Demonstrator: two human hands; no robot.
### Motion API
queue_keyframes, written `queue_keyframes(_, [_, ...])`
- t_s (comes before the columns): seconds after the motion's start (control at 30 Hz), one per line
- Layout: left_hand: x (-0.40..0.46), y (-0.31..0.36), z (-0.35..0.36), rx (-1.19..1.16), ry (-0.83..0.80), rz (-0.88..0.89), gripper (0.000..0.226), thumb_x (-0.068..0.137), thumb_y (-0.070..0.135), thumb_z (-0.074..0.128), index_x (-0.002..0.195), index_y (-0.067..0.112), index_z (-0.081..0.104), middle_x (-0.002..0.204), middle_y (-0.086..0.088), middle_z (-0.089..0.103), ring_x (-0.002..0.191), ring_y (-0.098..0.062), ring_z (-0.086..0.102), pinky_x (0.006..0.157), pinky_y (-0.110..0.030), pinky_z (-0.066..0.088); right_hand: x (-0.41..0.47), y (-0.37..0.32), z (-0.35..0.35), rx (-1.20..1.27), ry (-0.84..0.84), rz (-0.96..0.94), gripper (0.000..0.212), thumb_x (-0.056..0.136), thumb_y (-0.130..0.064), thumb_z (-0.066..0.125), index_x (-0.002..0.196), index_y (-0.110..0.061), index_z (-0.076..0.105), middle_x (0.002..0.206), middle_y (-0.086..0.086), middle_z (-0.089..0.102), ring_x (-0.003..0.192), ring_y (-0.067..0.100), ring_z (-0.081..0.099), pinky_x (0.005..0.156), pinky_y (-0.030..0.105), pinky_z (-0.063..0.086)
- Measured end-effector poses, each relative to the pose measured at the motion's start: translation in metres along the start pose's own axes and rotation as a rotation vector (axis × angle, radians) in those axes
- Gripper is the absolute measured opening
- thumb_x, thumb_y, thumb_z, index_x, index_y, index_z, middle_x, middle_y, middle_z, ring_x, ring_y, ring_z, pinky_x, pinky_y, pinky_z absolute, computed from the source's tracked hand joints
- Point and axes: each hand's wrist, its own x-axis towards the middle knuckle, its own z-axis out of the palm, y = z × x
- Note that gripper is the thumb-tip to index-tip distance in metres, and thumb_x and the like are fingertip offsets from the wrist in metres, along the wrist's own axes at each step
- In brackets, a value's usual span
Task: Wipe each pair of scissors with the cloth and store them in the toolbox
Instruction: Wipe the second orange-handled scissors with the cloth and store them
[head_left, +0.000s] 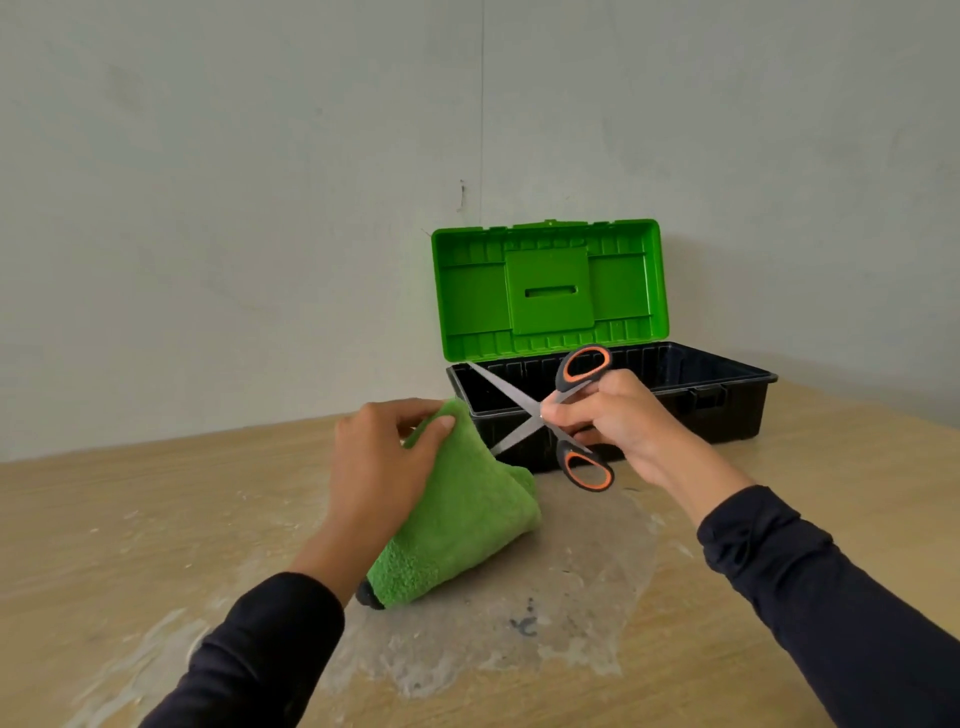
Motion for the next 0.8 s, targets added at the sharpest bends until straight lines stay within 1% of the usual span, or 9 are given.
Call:
queue_keyframes(0.1, [-0.001,0.002,0.005,-0.122,-0.069,-0.019,0.016,0.081,0.022,0.067,0.096,0.024,0.073,0.083,0.012,0.068,0.076,0.001,0.060,0.061,-0.011,0.043,-0.004,-0.003,0.012,0.059,-0.091,-0.108,0.012,0.077,-0.005,0.070,0.071,-0.015,0.070,0.067,-0.005,0.069,0.065,0.008,0.064,0.059,0.021,0.050])
queue_keyframes(0.23, [-0.003,0.002,0.009,-0.187,-0.136,-0.019,0.012,0.083,0.020,0.065,0.091,0.022,0.073,0.082,0.009,0.071,0.073,-0.003,0.064,0.064,-0.017,0.048,-0.009,-0.003,0.023,0.051,-0.136,-0.204,0.012,0.076,-0.004,0.071,0.072,-0.015,0.069,0.065,-0.006,0.069,0.063,0.004,0.064,0.056,0.018,0.051])
queue_keyframes(0.33, [-0.004,0.003,0.006,-0.322,-0.227,-0.075,0.011,0.084,0.018,0.064,0.081,0.027,0.070,0.075,0.007,0.072,0.066,-0.001,0.065,0.063,-0.022,0.052,-0.010,-0.003,0.024,0.043,-0.122,-0.211,0.009,0.076,-0.005,0.072,0.075,-0.014,0.069,0.064,-0.009,0.069,0.062,0.000,0.063,0.053,0.016,0.049])
queue_keyframes(0.4, [-0.003,0.003,0.004,-0.350,-0.285,-0.095,0.012,0.087,0.022,0.059,0.081,0.027,0.069,0.074,-0.002,0.074,0.068,-0.008,0.067,0.065,-0.029,0.054,-0.010,-0.003,0.023,0.033,-0.110,-0.203,0.008,0.077,-0.006,0.072,0.076,-0.014,0.069,0.062,-0.011,0.069,0.061,-0.002,0.063,0.052,0.014,0.047])
queue_keyframes(0.47, [-0.002,0.001,0.001,-0.371,-0.350,-0.106,0.018,0.089,0.027,0.055,0.085,0.020,0.071,0.083,-0.016,0.072,0.077,-0.023,0.068,0.074,-0.041,0.055,-0.010,-0.003,0.022,0.052,-0.101,-0.190,0.009,0.077,-0.006,0.071,0.075,-0.014,0.069,0.060,-0.011,0.068,0.060,-0.003,0.062,0.051,0.013,0.046])
queue_keyframes(0.5, [-0.001,0.000,0.001,-0.396,-0.378,-0.116,0.020,0.090,0.026,0.055,0.086,0.017,0.072,0.085,-0.018,0.072,0.079,-0.025,0.067,0.076,-0.043,0.054,-0.010,-0.002,0.023,0.066,-0.097,-0.183,0.009,0.077,-0.006,0.071,0.074,-0.014,0.069,0.060,-0.011,0.068,0.059,-0.003,0.062,0.050,0.013,0.046])
queue_keyframes(0.63, [-0.001,-0.001,-0.001,-0.466,-0.384,-0.141,0.007,0.076,0.016,0.070,0.081,0.013,0.074,0.078,-0.005,0.075,0.071,-0.011,0.069,0.066,-0.021,0.055,-0.013,-0.003,0.030,0.119,-0.104,-0.172,0.011,0.076,-0.003,0.071,0.073,-0.013,0.068,0.059,-0.010,0.067,0.057,-0.003,0.061,0.049,0.013,0.045])
queue_keyframes(0.73, [0.001,-0.005,-0.005,-0.474,-0.361,-0.165,0.025,0.058,0.020,0.079,0.078,0.006,0.072,0.077,-0.010,0.073,0.069,-0.014,0.068,0.068,-0.022,0.055,-0.015,-0.003,0.039,0.158,-0.133,-0.178,0.012,0.075,-0.001,0.071,0.071,-0.012,0.068,0.059,-0.008,0.067,0.056,-0.001,0.060,0.048,0.013,0.045])
queue_keyframes(0.8, [0.002,-0.005,-0.004,-0.450,-0.361,-0.136,0.025,0.060,0.017,0.079,0.079,0.004,0.070,0.075,-0.010,0.071,0.067,-0.013,0.065,0.065,-0.020,0.053,-0.016,-0.002,0.042,0.178,-0.132,-0.184,0.012,0.075,0.000,0.070,0.071,-0.010,0.068,0.058,-0.008,0.067,0.055,-0.001,0.060,0.047,0.013,0.044])
